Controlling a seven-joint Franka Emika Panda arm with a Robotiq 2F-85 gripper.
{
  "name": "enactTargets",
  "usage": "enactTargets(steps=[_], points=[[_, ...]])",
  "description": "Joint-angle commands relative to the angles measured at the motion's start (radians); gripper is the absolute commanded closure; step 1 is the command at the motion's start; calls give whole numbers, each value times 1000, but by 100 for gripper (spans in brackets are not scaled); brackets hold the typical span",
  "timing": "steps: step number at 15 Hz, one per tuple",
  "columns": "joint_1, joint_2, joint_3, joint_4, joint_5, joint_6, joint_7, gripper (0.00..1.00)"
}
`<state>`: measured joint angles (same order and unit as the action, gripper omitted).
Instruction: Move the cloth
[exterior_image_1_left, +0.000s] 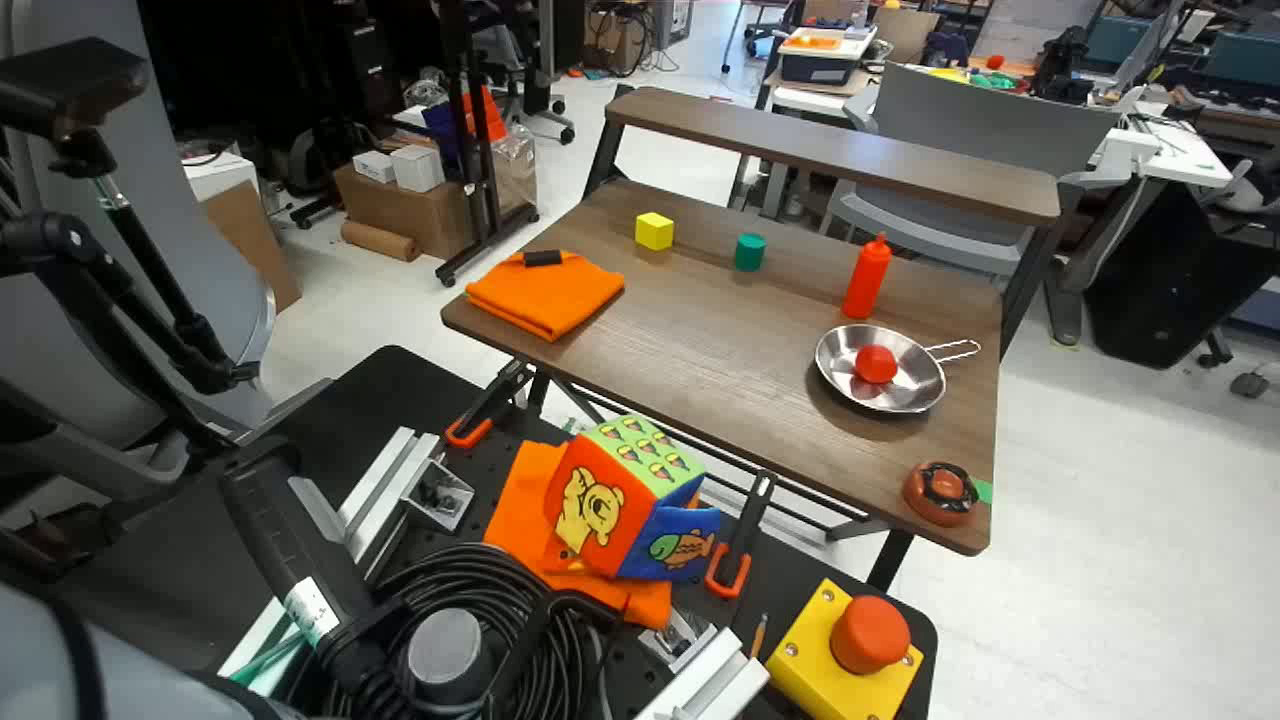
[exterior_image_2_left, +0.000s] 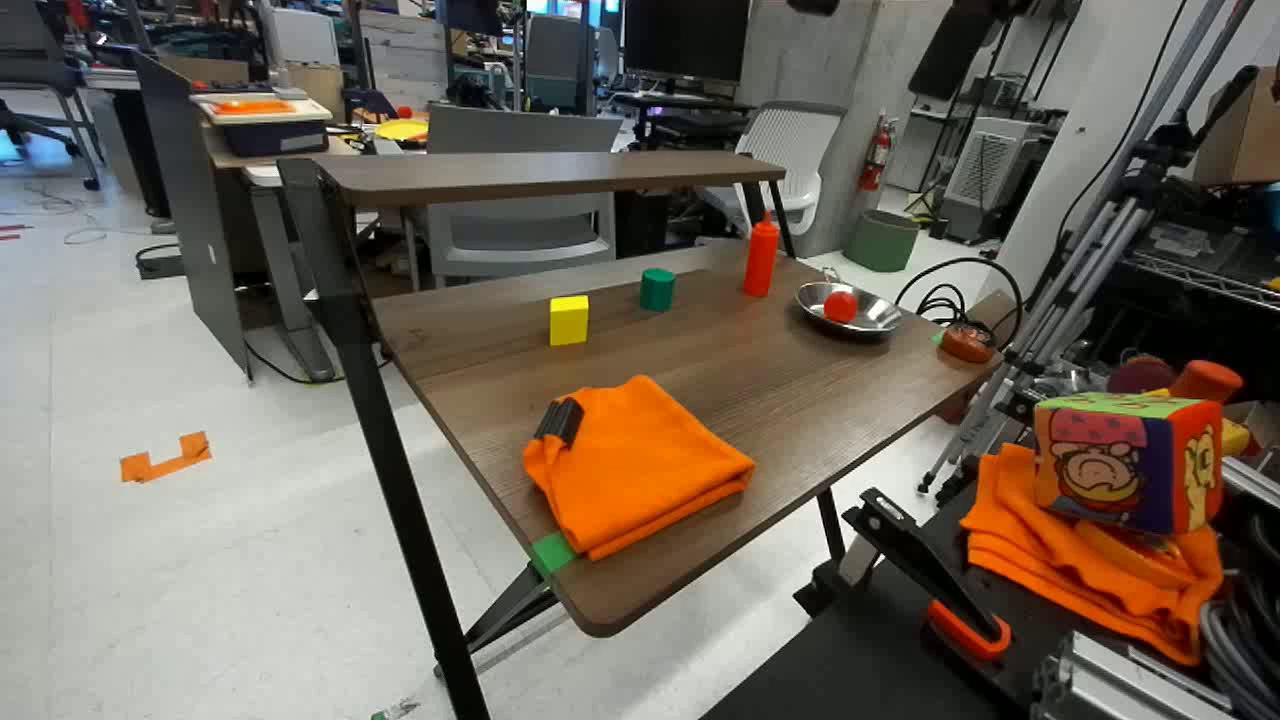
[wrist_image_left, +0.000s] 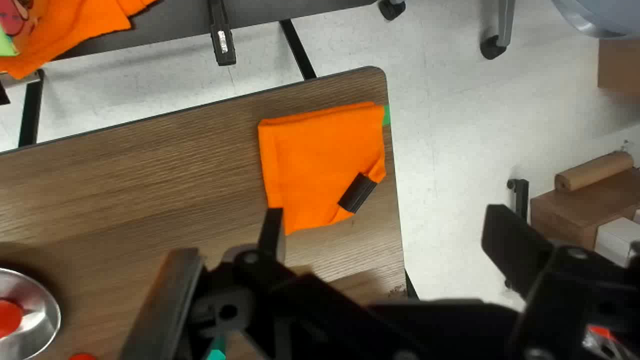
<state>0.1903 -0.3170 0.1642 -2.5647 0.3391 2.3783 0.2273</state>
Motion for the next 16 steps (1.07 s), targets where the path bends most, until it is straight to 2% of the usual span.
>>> enactTargets(steps=[1, 11, 16], points=[[-1, 0, 1, 1, 0, -2, 0, 0], [-1, 0, 1, 1, 0, -2, 0, 0], [-17, 111, 27, 72, -67, -6, 54, 0]])
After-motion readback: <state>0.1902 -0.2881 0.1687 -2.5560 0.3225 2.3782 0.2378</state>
